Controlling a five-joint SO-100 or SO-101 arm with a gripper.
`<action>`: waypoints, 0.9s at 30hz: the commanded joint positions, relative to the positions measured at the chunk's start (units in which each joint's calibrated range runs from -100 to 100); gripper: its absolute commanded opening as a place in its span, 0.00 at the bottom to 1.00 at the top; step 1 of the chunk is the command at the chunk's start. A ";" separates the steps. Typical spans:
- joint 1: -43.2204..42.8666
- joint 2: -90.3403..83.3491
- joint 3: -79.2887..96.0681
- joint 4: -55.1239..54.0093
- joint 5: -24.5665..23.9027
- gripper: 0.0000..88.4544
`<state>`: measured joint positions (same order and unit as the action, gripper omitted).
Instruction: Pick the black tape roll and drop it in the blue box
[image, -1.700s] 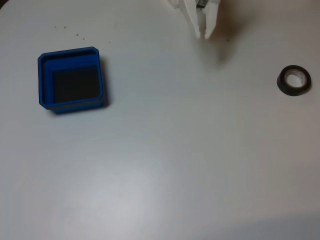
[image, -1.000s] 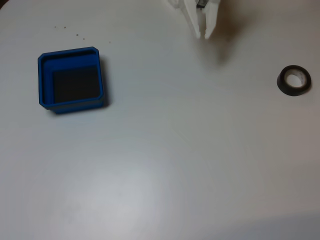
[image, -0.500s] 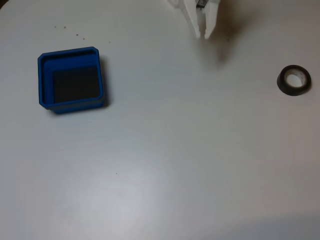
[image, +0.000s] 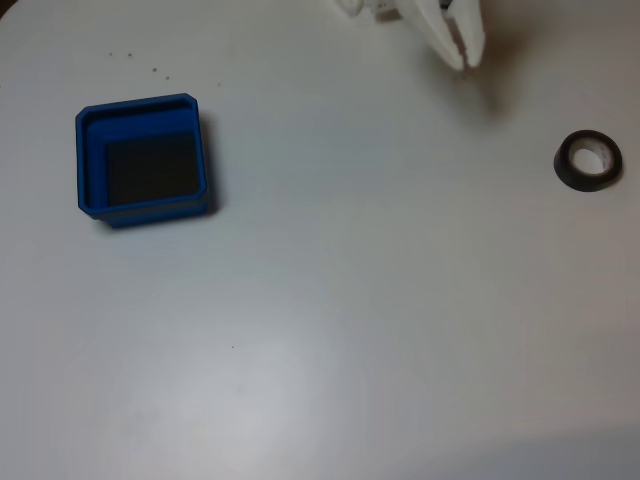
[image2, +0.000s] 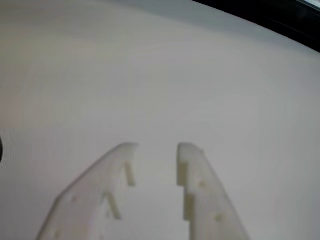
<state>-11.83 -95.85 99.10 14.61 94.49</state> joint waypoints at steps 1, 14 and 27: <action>-6.49 -2.98 0.90 -0.42 -0.10 0.01; -19.39 -2.98 0.90 -0.34 -0.10 0.01; -21.83 6.64 0.54 -0.26 -0.10 0.01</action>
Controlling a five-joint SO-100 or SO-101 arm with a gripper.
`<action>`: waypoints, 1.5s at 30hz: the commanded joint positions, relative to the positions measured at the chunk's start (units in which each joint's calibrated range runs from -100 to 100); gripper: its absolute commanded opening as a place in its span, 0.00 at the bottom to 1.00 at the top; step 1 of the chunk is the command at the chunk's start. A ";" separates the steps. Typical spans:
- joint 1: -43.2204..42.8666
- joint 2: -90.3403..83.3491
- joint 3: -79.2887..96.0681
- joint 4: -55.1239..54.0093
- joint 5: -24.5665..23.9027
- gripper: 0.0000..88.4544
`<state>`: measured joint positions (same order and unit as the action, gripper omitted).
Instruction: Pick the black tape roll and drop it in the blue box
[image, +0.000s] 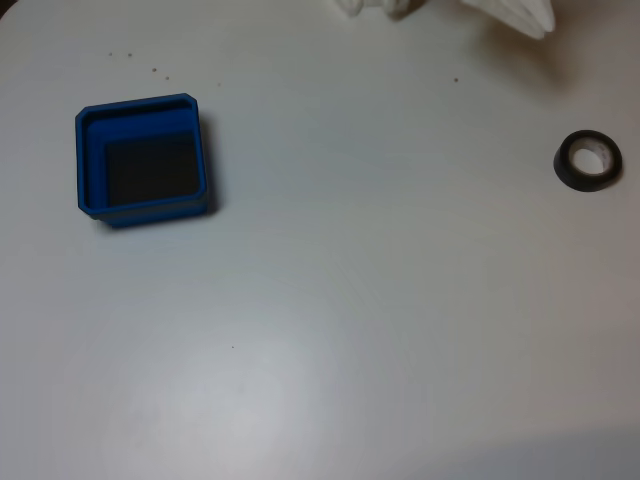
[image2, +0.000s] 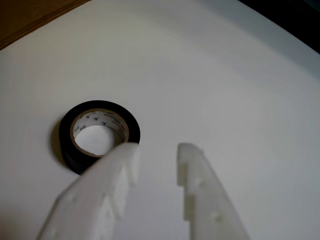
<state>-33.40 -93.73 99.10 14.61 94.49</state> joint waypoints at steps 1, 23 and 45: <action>-0.26 7.36 0.00 -0.26 -0.10 0.01; -0.16 45.57 -29.65 8.74 -0.01 0.01; -3.09 82.53 -75.74 37.86 -10.43 0.01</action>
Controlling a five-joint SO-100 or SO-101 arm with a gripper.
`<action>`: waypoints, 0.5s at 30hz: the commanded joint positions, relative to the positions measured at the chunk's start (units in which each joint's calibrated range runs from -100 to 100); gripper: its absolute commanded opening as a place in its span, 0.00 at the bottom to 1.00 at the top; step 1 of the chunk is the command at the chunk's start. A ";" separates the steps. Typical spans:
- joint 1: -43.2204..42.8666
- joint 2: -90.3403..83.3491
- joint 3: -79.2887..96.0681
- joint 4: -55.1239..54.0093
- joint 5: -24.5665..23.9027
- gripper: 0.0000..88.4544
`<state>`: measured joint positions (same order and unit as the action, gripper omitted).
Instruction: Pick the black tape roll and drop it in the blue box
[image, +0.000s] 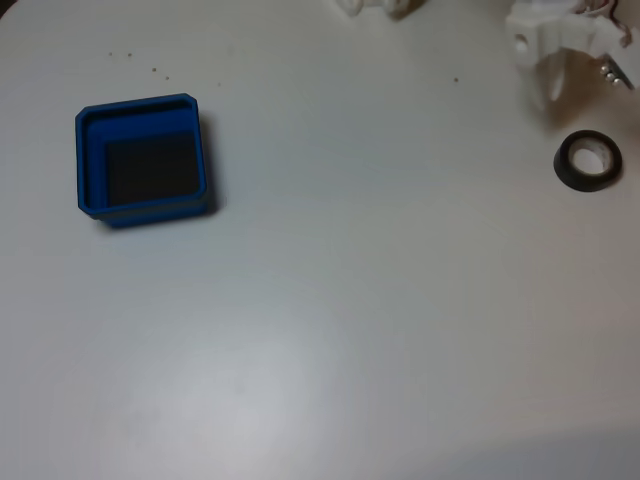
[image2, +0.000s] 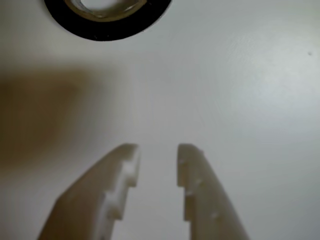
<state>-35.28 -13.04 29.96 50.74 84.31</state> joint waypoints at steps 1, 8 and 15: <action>-1.80 3.09 -8.39 2.81 -0.25 0.01; -2.87 13.79 -25.55 14.44 -4.02 0.01; -2.87 25.50 -42.26 20.05 -5.59 0.01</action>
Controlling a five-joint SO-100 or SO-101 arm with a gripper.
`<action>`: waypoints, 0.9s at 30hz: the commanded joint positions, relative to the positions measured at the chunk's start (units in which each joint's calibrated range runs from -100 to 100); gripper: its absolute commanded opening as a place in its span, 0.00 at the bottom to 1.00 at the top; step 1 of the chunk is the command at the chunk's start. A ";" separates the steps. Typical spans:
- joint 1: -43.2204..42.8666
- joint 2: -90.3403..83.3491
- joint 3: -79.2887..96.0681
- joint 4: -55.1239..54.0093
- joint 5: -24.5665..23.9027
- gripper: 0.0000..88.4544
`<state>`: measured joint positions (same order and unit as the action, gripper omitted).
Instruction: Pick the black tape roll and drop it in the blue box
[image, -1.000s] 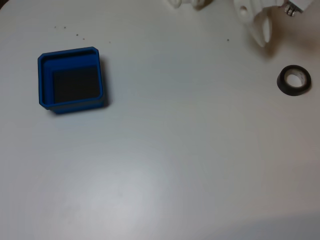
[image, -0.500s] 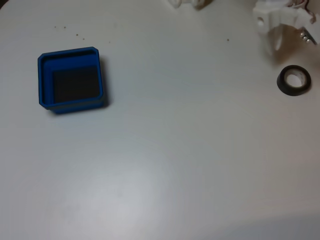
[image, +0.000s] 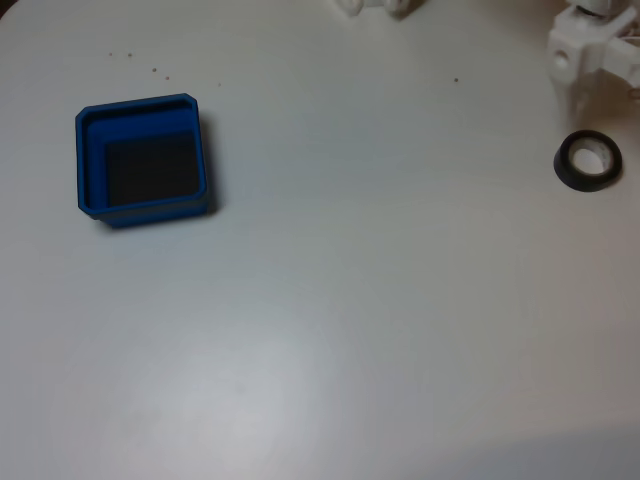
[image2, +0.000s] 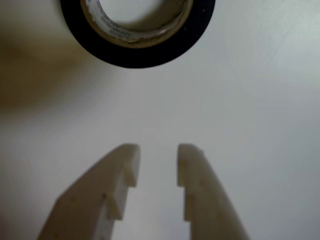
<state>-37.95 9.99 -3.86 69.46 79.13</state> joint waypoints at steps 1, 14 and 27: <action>-0.10 3.89 -10.16 1.33 -0.51 0.01; 0.68 7.15 -13.03 0.59 -11.28 0.01; 6.34 12.33 -12.77 0.84 -10.58 0.01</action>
<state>-31.91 22.61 -13.18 70.28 68.20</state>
